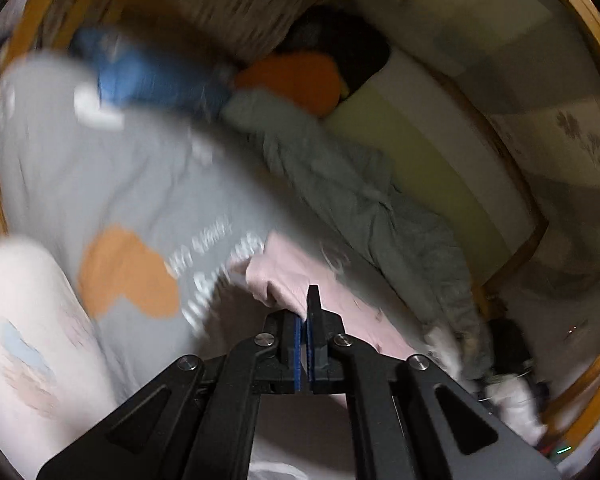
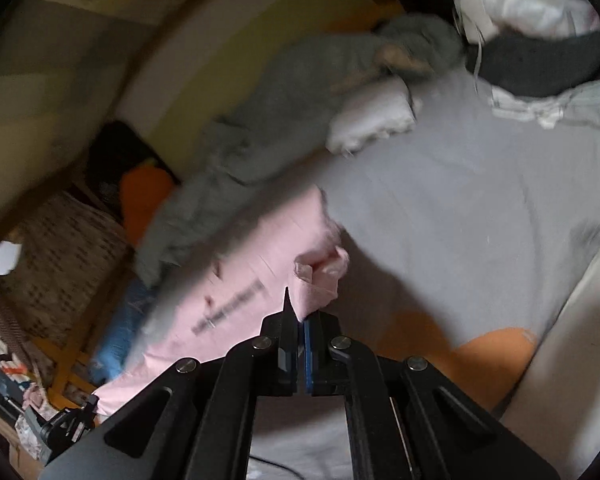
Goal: Fold small clothes
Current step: 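Grasp the T-shirt hem corners with both tools and lift them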
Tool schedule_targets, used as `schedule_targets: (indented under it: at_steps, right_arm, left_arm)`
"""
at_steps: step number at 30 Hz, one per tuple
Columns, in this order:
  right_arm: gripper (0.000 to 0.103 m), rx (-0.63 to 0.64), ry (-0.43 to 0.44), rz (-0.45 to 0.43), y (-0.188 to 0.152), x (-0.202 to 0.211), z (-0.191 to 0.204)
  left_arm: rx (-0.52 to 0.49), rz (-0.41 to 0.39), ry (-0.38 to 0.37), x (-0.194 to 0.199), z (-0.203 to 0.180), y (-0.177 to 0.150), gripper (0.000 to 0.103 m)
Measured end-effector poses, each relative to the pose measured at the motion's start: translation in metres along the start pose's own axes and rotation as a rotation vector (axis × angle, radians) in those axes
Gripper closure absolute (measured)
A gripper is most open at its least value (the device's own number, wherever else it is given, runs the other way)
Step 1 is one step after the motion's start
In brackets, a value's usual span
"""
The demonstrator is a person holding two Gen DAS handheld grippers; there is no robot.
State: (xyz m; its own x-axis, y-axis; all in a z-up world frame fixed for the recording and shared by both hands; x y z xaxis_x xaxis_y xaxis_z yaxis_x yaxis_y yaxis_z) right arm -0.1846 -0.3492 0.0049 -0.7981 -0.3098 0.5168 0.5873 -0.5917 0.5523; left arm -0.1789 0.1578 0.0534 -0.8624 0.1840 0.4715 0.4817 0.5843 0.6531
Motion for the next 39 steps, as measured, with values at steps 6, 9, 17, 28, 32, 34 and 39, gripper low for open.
schedule_targets:
  at_steps: [6, 9, 17, 28, 32, 34, 39]
  right_arm:
    - [0.102, 0.111, -0.005, -0.047, 0.024, 0.014, 0.030]
    - [0.102, 0.149, -0.052, -0.055, 0.046, -0.013, 0.048]
    - [0.102, 0.185, -0.171, -0.012, 0.108, -0.122, 0.083]
    - [0.102, 0.103, -0.312, 0.112, 0.145, -0.250, 0.050]
    - [0.102, 0.106, -0.337, 0.153, 0.157, -0.289, 0.047]
    - [0.102, 0.099, -0.347, 0.167, 0.159, -0.303, 0.046]
    - [0.088, 0.086, -0.371, 0.211, 0.163, -0.321, 0.044]
  left_arm:
    - [-0.166, -0.033, 0.188, -0.022, -0.036, 0.013, 0.102]
    - [-0.210, -0.111, 0.217, -0.039, -0.053, 0.021, 0.102]
    - [-0.386, 0.038, 0.399, -0.172, -0.071, 0.062, 0.102]
    - [-0.367, 0.251, 0.495, -0.300, -0.045, 0.080, 0.102]
    - [-0.328, 0.296, 0.508, -0.326, -0.036, 0.087, 0.101]
    - [-0.322, 0.310, 0.504, -0.334, -0.034, 0.089, 0.101]
    - [-0.337, 0.346, 0.464, -0.343, -0.034, 0.092, 0.074]
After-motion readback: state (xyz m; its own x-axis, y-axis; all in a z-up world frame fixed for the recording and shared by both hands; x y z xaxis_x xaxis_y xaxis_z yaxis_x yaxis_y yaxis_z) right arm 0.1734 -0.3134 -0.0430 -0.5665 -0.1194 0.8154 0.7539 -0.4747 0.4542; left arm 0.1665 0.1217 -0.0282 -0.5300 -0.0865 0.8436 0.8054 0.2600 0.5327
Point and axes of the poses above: each gripper's, at about its wrist camera, not at the fingertips, and x roughly against the way its jaws point, z to its left, y to its top, the point moved 1 cm from there along -x, roughly the way its jaws point, and after that the axes turned 8 degrees about z, right-handed, at the moved point
